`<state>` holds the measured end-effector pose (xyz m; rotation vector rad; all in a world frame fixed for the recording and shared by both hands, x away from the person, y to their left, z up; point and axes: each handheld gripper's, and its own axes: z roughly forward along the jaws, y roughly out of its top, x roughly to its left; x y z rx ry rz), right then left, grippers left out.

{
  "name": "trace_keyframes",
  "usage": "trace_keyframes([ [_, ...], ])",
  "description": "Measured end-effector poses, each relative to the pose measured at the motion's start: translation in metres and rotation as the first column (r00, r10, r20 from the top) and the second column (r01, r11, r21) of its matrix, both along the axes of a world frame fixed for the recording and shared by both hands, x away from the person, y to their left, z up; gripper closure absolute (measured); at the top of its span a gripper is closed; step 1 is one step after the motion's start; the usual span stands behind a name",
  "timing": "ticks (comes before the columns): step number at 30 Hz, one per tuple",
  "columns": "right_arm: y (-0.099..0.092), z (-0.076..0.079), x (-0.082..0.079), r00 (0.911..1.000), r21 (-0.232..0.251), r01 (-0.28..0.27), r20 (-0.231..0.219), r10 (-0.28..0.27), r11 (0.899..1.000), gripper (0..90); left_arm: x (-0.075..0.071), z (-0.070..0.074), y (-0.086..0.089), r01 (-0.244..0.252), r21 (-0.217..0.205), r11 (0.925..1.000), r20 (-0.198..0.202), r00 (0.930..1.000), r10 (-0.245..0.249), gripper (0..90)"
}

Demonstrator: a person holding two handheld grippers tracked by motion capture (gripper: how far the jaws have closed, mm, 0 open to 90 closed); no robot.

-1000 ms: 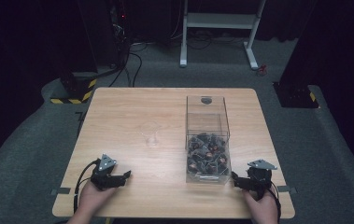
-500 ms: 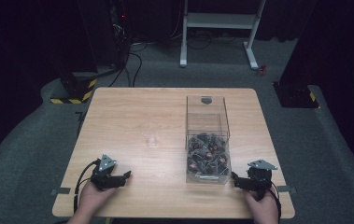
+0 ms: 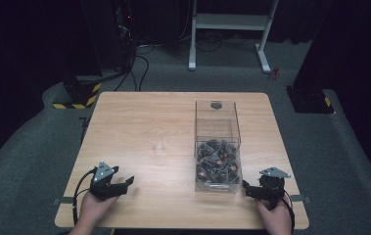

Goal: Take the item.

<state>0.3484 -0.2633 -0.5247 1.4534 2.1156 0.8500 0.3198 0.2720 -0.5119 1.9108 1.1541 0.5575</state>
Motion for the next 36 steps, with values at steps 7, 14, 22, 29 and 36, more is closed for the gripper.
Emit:
trace_keyframes([
  [7, 0.0, 0.0, -0.001, 1.0, 0.005, 0.001, -0.004, -0.001, 1.0, 7.9, 0.002, 0.011, -0.009, 0.037, 0.02, 0.9991, 0.019, 0.9991, -0.037, 23.0],
  [14, 0.0, 0.0, -0.002, 1.0, 0.003, 0.003, -0.005, -0.003, 1.0, 7.8, 0.0, 0.024, -0.008, 0.03, 0.02, 0.9993, 0.039, 0.9987, -0.031, 25.0],
  [22, 0.0, 0.0, -0.002, 1.0, 0.003, 0.002, -0.006, -0.002, 1.0, 7.8, 0.001, 0.031, -0.007, 0.046, -0.001, 0.999, 0.036, 0.9983, -0.046, 24.6],
  [29, 0.0, 0.0, -0.002, 1.0, 0.002, 0.0, -0.002, 0.0, 1.0, 7.8, 0.004, 0.039, -0.011, 0.075, -0.029, 0.9968, 0.053, 0.9959, -0.073, 24.7],
  [36, -0.005, 0.0, -0.002, 0.999, 0.0, -0.044, -0.002, 0.044, 0.999, 7.8, 0.007, 0.048, -0.03, 0.102, -0.043, 0.9939, 0.082, 0.9918, -0.098, 24.3],
])
